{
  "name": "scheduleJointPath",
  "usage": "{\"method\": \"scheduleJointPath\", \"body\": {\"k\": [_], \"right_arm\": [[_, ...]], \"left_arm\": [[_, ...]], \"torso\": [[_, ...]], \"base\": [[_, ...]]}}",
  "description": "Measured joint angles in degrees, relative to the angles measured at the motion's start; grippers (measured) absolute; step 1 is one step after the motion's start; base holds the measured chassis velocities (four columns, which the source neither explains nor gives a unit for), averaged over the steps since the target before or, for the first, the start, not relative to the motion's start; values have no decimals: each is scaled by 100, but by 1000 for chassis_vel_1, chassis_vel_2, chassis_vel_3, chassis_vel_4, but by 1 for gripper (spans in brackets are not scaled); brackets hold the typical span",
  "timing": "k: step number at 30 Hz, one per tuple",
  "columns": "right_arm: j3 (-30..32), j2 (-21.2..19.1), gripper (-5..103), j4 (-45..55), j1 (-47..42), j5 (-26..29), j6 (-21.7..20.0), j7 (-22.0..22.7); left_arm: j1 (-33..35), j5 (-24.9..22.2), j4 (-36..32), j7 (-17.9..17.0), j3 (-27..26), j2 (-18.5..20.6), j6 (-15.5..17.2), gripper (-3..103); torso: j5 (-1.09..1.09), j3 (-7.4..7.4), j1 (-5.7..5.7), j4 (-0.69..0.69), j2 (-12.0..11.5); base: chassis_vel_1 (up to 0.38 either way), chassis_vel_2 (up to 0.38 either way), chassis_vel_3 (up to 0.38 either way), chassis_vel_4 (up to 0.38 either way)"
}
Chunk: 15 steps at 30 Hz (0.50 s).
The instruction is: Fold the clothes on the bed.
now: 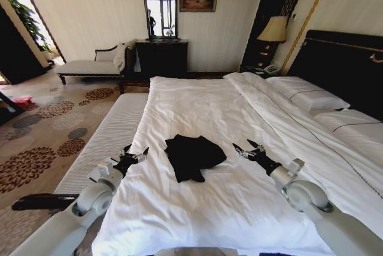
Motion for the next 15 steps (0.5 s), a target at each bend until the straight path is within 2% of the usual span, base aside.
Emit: {"method": "scheduleJointPath", "body": {"k": [2,5,6,9,15], "right_arm": [[-108,-16,100,-65,103,0,-17,5],[-398,-17,100,-274,384,-30,-51,31],[-398,-17,100,-274,384,-30,-51,31],[-342,37,100,-297,261,-92,-63,50],[-52,138,100,-223,-102,-192,-64,51]], "left_arm": [[-158,-156,53,67,118,18,14,100],[-784,-898,284,279,681,6,139,100],[-784,-898,284,279,681,6,139,100],[-1306,-1239,660,373,1232,-196,214,100],[-2005,-1294,1371,418,1883,-639,227,100]], "torso": [[0,0,0,0,0],[1,0,0,1,0],[1,0,0,1,0],[2,0,-1,-1,0],[0,-1,-1,-2,0]], "base": [[0,0,0,0],[0,0,0,0],[0,0,0,0],[0,0,0,0],[0,0,0,0]]}}
